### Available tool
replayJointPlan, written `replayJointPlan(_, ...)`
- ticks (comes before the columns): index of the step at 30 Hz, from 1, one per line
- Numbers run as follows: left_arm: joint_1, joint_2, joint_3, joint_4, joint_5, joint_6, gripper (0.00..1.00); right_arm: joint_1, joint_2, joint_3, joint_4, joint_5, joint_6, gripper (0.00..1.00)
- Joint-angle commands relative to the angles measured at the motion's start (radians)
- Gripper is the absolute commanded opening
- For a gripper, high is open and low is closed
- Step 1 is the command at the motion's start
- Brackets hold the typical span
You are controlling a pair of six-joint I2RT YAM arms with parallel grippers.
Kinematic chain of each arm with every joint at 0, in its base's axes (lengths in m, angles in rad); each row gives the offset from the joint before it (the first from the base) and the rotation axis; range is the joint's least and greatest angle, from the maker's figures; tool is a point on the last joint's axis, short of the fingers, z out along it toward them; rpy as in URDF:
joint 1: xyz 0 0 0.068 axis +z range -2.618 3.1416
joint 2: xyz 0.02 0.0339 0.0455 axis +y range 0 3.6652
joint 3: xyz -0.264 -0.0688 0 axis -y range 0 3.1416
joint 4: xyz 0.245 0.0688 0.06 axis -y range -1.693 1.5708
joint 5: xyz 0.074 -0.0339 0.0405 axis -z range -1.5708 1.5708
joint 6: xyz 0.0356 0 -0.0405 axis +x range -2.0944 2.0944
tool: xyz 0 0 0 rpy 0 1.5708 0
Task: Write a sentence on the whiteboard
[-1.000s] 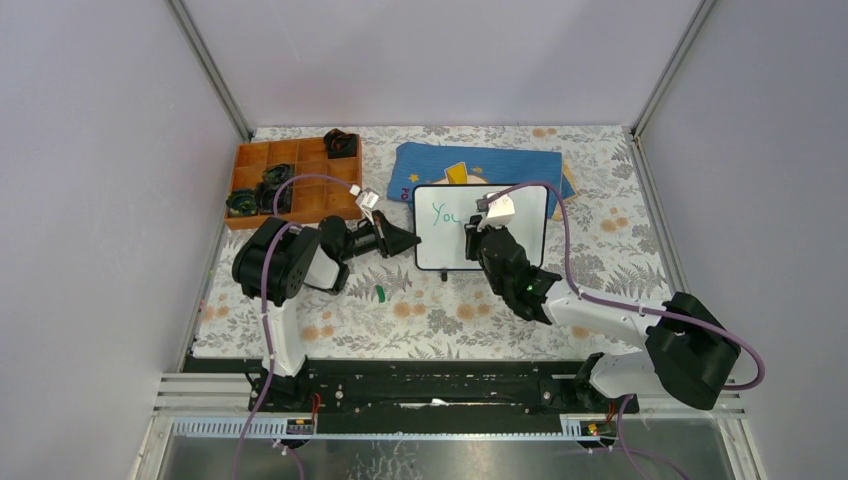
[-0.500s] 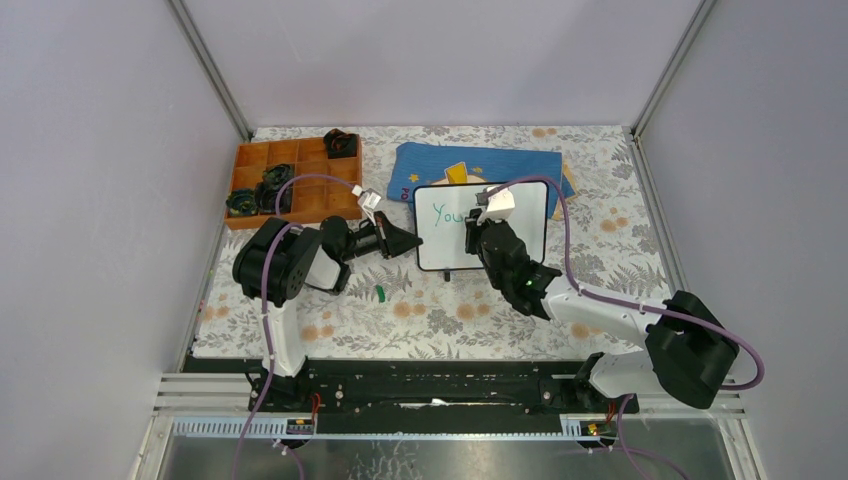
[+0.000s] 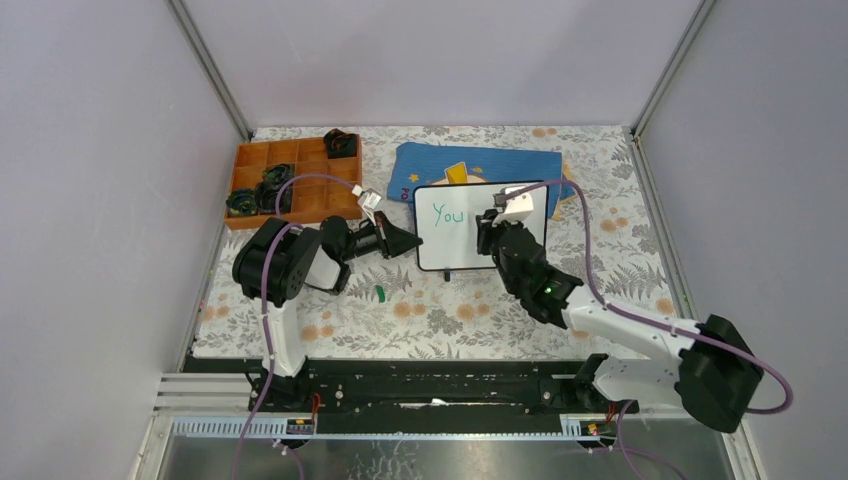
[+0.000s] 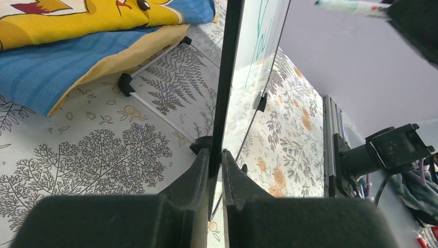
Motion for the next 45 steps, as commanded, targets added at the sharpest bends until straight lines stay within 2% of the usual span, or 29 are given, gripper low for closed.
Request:
replayJointPlan(1, -0.010, -0.003, -0.019, -0.072, -0.003, 0.040, 0.00, -0.010, -0.114, -0.027, -0.019, 0.060, -0.011, 0.00)
replayJointPlan(8, -0.009, -0.003, -0.017, -0.066, -0.003, 0.035, 0.00, -0.055, -0.117, -0.045, -0.036, 0.048, 0.039, 0.00)
replayJointPlan(25, -0.016, -0.003, -0.018, -0.070, -0.008, 0.038, 0.00, -0.056, -0.008, 0.009, 0.060, 0.057, 0.030, 0.00)
replayJointPlan(45, -0.018, -0.001, -0.017, -0.083, -0.006, 0.046, 0.00, -0.061, 0.033, 0.044, 0.090, 0.033, 0.020, 0.00)
